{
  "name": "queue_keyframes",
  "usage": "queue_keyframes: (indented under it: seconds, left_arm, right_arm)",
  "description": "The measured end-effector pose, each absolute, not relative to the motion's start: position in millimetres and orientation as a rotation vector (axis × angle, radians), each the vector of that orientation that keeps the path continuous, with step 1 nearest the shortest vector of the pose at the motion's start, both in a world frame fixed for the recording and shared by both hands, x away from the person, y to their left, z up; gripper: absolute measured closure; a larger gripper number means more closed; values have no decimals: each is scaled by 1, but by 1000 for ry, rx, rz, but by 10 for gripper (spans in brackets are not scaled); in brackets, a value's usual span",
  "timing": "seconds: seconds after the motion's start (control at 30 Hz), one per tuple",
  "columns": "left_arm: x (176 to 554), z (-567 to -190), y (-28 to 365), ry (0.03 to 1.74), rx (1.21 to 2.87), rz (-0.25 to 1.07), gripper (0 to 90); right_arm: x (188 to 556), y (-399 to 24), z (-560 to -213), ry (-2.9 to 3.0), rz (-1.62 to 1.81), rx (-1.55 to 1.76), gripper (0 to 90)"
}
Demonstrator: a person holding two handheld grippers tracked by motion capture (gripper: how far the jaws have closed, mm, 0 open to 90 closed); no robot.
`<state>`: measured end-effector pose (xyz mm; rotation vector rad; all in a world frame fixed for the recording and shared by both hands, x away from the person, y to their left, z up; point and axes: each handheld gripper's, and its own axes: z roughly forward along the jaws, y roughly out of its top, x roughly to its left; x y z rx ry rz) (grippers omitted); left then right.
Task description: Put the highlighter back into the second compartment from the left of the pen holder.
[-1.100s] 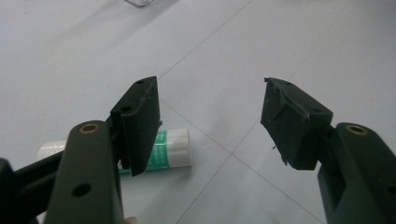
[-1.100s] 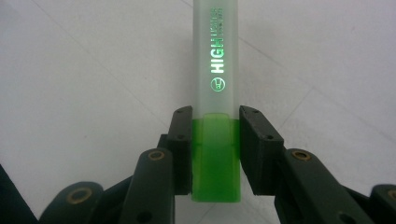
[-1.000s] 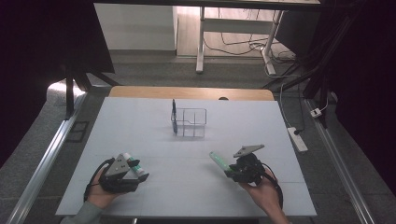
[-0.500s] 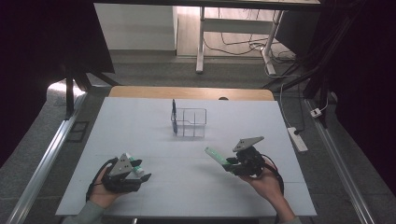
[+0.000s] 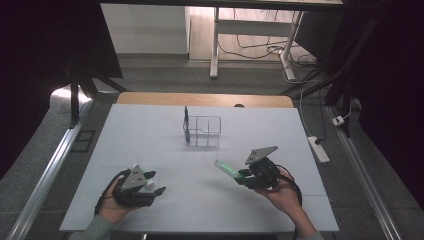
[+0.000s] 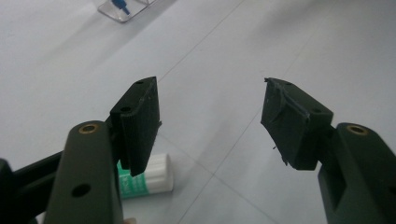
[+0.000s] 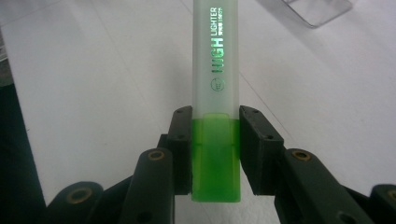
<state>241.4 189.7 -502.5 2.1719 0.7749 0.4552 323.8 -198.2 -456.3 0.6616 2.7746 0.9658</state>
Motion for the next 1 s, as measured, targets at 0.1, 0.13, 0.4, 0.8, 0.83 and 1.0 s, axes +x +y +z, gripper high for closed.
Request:
queue_keyframes:
  seconds: [0.1, 0.13, 0.4, 0.8, 0.83, 1.0]
  left_arm:
    - [243, -501, 183, 763, 2177, 449, 357]
    - [243, -500, 180, 757, 2183, 448, 354]
    - [247, -491, 154, 661, 2227, 466, 331]
    - [259, -483, 126, 552, 2298, 453, 293]
    - [261, -483, 124, 539, 2308, 452, 293]
    - [267, -477, 110, 465, 2354, 446, 293]
  right_arm:
    - [323, -193, -457, 2795, 962, 628, 673]
    - [323, -191, -457, 2803, 957, 615, 674]
    - [322, -172, -459, 2867, 922, 504, 673]
    - [322, -153, -464, 2917, 897, 424, 673]
    - [322, -151, -465, 2922, 896, 421, 673]
    - [322, -144, -467, 2940, 880, 385, 673]
